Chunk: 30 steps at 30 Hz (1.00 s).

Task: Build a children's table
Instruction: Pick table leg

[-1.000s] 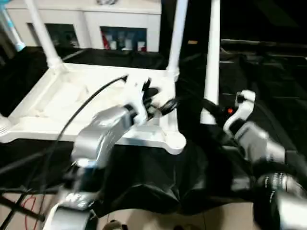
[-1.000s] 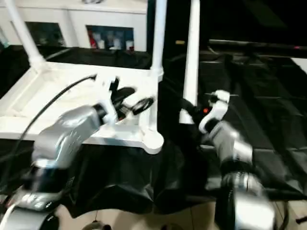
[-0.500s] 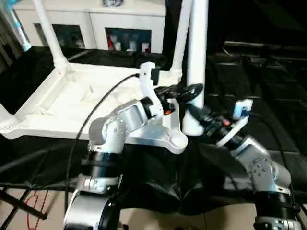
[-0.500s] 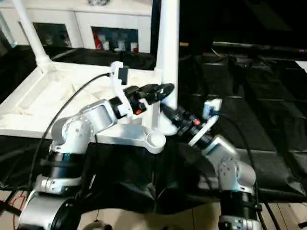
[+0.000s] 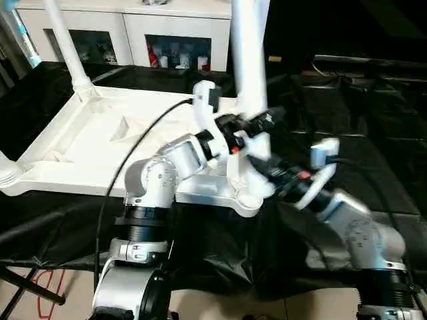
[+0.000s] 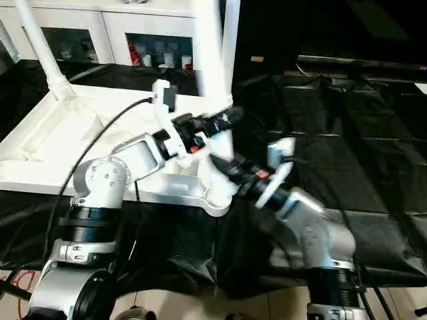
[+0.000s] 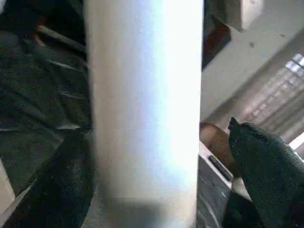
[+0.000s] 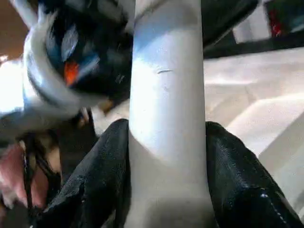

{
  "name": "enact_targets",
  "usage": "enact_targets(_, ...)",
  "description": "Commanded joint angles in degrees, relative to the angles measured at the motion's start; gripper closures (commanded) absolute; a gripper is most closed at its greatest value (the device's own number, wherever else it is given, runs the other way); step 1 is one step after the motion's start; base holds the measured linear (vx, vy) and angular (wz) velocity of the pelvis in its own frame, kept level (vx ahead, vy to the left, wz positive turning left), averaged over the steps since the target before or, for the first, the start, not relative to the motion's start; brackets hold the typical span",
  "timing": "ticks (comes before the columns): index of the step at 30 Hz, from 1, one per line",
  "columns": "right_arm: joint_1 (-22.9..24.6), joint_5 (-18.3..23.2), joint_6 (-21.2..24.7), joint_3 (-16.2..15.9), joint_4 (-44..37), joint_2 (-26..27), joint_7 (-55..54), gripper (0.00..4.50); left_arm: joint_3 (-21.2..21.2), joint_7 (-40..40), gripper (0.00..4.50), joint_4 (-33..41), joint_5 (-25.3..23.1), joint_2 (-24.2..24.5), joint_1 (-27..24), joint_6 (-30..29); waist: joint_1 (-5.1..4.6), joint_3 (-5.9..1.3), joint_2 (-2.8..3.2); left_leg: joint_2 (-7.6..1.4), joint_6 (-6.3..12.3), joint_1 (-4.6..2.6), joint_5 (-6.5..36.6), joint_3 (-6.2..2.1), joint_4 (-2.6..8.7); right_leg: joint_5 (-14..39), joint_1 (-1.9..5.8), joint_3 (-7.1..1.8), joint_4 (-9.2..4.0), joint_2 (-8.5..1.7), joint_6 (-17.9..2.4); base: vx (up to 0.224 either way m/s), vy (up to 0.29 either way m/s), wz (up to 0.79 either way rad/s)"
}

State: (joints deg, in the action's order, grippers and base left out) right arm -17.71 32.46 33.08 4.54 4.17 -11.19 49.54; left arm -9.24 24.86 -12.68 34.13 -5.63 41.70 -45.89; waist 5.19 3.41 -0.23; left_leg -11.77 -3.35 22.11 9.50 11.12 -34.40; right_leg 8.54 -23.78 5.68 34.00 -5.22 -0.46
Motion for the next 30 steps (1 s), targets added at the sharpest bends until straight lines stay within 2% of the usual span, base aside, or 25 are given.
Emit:
enact_targets(1, -0.9, -3.1, -2.0, -1.9, -2.4, -0.6, -1.7, 2.57, -0.8, -2.7, 0.39, -1.1, -0.4, -0.7, 1.7, 0.6, 0.20, -4.35, -0.65, -1.24, 1.98, -0.81, 11.0, -0.84, 3.74, 19.3, 3.33, -2.41, -4.72, -3.04, -7.4, 0.000, 0.000, 0.00)
enact_targets(2, -2.6, -5.9, -3.7, -3.3, -1.6, 0.2, -4.7, 2.57, -1.9, -5.0, 0.49, -1.9, -0.7, -1.0, 2.3, 1.3, 0.12, -4.29, -0.69, -1.15, 1.82, -0.82, 11.4, -0.81, 3.78, 20.2, 3.32, -2.37, -4.86, -2.94, -7.0, 0.000, 0.000, 0.00)
enact_targets(4, -4.1, -8.3, -5.5, -3.9, -0.4, 1.2, -7.7, 2.57, -2.8, -7.0, 0.74, -2.5, -0.9, -1.2, 2.9, 2.0, -0.10, -4.24, -0.92, -1.03, 1.05, -0.84, 12.2, -0.89, 3.81, 22.6, 3.19, -2.27, -5.09, -2.98, -5.9, 0.000, 0.000, 0.00)
enact_targets(5, -5.9, -10.1, -6.6, -4.3, 1.2, 2.3, -10.6, 2.57, -4.2, -9.5, 0.80, -3.3, -1.0, -1.3, 3.6, 2.7, -0.17, -4.30, -0.84, -1.04, 0.73, -0.85, 12.5, -0.97, 3.83, 23.5, 3.17, -2.23, -5.08, -3.09, -5.5, 0.000, 0.000, 0.00)
enact_targets(7, -7.7, -11.7, -6.7, -4.5, 2.8, 3.5, -13.8, 2.57, -5.4, -12.0, 0.89, -4.2, -1.4, -1.4, 4.3, 3.4, -0.24, -4.20, -0.86, -0.94, 0.68, -1.19, 13.4, -0.89, 3.76, 24.7, 2.79, -2.23, -5.30, -2.99, -4.9, 0.000, 0.000, 0.00)
enact_targets(8, -8.3, -12.3, -6.8, -4.4, 3.4, 4.0, -15.3, 2.57, -5.7, -12.8, 0.89, -4.5, -1.8, -1.3, 4.5, 3.9, -0.32, -4.14, -0.91, -0.94, 0.79, -1.13, 13.3, -0.90, 3.82, 24.8, 2.79, -2.27, -5.36, -2.94, -4.8, 0.000, 0.000, 0.00)
enact_targets(9, -8.8, -13.0, -7.3, -4.9, 3.7, 4.5, -16.0, 2.57, -6.1, -13.6, 1.13, -4.9, -2.0, -1.2, 4.8, 4.5, -0.27, -4.10, -0.79, -0.96, 0.80, -1.09, 13.4, -0.92, 3.93, 24.9, 2.79, -2.26, -5.41, -2.90, -4.5, 0.000, 0.000, 0.00)
enact_targets(10, -8.8, -13.0, -7.3, -4.9, 3.7, 4.5, -16.0, 2.57, -6.1, -13.6, 1.13, -4.9, -2.0, -1.2, 4.8, 4.5, -0.21, -4.23, -1.00, -0.98, 0.82, -1.10, 13.0, -0.90, 3.85, 24.3, 2.84, -2.29, -5.34, -2.91, -4.3, 0.000, 0.000, 0.00)
enact_targets(11, -8.8, -13.0, -7.3, -4.9, 3.7, 4.5, -16.0, 2.57, -6.1, -13.6, 1.23, -4.9, -2.0, -1.2, 4.8, 4.5, 0.01, -4.48, -0.76, -1.16, 0.89, -1.04, 11.5, -0.95, 3.84, 20.2, 2.97, -2.48, -4.75, -2.87, -5.1, 0.000, 0.000, 0.00)
enact_targets(12, -9.4, -16.0, -8.5, -7.9, 3.5, 4.9, -17.0, 2.57, -7.2, -15.9, 1.23, -6.0, -2.6, -1.1, 5.4, 5.8, 0.09, -4.66, -0.97, -1.25, 1.10, -0.85, 10.0, -0.99, 3.85, 16.7, 3.16, -2.51, -4.24, -2.80, -5.9, 0.000, 0.000, 0.00)
enact_targets(14, -9.4, -18.4, -9.0, -10.9, 3.1, 4.8, -16.9, 2.57, -7.3, -16.5, 1.34, -6.2, -2.6, -1.0, 5.6, 6.0, 0.00, -4.75, -0.90, -1.23, 1.13, -0.70, 8.4, -0.99, 3.77, 13.3, 3.30, -2.55, -3.80, -2.74, -6.8, 0.000, 0.000, 0.00)
enact_targets(15, -9.2, -18.8, -9.1, -11.7, 2.9, 4.9, -16.6, 2.57, -7.2, -16.6, 1.58, -6.0, -2.5, -1.0, 5.6, 5.9, -0.01, -4.76, -0.92, -1.16, 1.62, -0.73, 7.8, -0.86, 3.65, 11.4, 3.32, -2.64, -3.60, -2.79, -7.7, 0.000, 0.000, 0.00)
enact_targets(17, -9.1, -18.8, -9.2, -12.0, 2.7, 5.0, -16.4, 2.57, -7.1, -16.6, 1.65, -5.9, -2.5, -1.1, 5.6, 5.9, 0.09, -4.83, -0.99, -1.16, 2.22, -0.63, 7.2, -0.77, 3.55, 10.1, 3.47, -2.72, -3.34, -2.96, -8.9, 0.000, 0.000, 0.00)
enact_targets(19, -9.3, -19.1, -9.8, -12.3, 3.2, 5.3, -16.9, 2.57, -6.8, -17.2, 1.79, -6.1, -2.5, -1.1, 5.8, 6.2, 0.20, -4.63, -0.76, -1.21, 2.65, -0.79, 8.2, -0.69, 3.59, 11.3, 3.33, -2.73, -3.58, -2.96, -9.4, 0.000, 0.000, 0.00)
enact_targets(21, -9.7, -19.6, -10.3, -12.5, 3.8, 5.3, -17.3, 2.57, -6.9, -17.9, 2.03, -6.5, -2.8, -1.1, 6.1, 6.8, 0.15, -4.51, -0.79, -1.26, 2.20, -0.80, 9.4, -0.75, 3.73, 13.2, 3.35, -2.70, -3.78, -3.00, -8.9, 0.000, 0.000, 0.00)
enact_targets(25, -10.0, -20.0, -10.4, -12.2, 4.3, 5.7, -18.1, 2.57, -7.6, -19.3, 2.24, -7.0, -3.0, -1.1, 6.3, 7.8, -0.02, -4.29, -0.91, -1.19, 1.07, -0.89, 12.0, -0.81, 3.90, 17.3, 3.27, -2.69, -4.28, -3.00, -7.2, 0.000, 0.000, 0.00)
enact_targets(27, -10.1, -20.1, -10.4, -12.1, 4.4, 5.8, -18.2, 2.57, -7.7, -19.4, 2.46, -7.0, -2.9, -1.1, 6.4, 8.0, -0.01, -4.34, -0.95, -1.23, 0.90, -0.92, 11.9, -0.86, 3.93, 17.5, 3.26, -2.70, -4.27, -3.03, -6.8, 0.000, 0.000, 0.00)
enact_targets(28, -10.2, -20.7, -10.8, -12.4, 4.6, 5.6, -18.2, 2.57, -7.8, -19.0, 2.50, -7.1, -2.8, -0.9, 6.6, 8.2, 0.00, -4.38, -1.09, -1.19, 0.95, -0.88, 11.6, -0.84, 3.88, 17.2, 3.28, -2.70, -4.22, -3.01, -6.7, 0.000, 0.000, 0.00)
enact_targets(30, -10.4, -21.3, -11.3, -12.9, 4.8, 5.3, -18.0, 2.57, -7.8, -18.5, 2.54, -7.1, -2.6, -0.8, 6.7, 8.7, 0.00, -4.40, -0.99, -1.16, 0.99, -0.87, 11.2, -0.83, 3.86, 16.7, 3.22, -2.72, -4.19, -2.99, -6.7, 0.000, 0.000, 0.00)
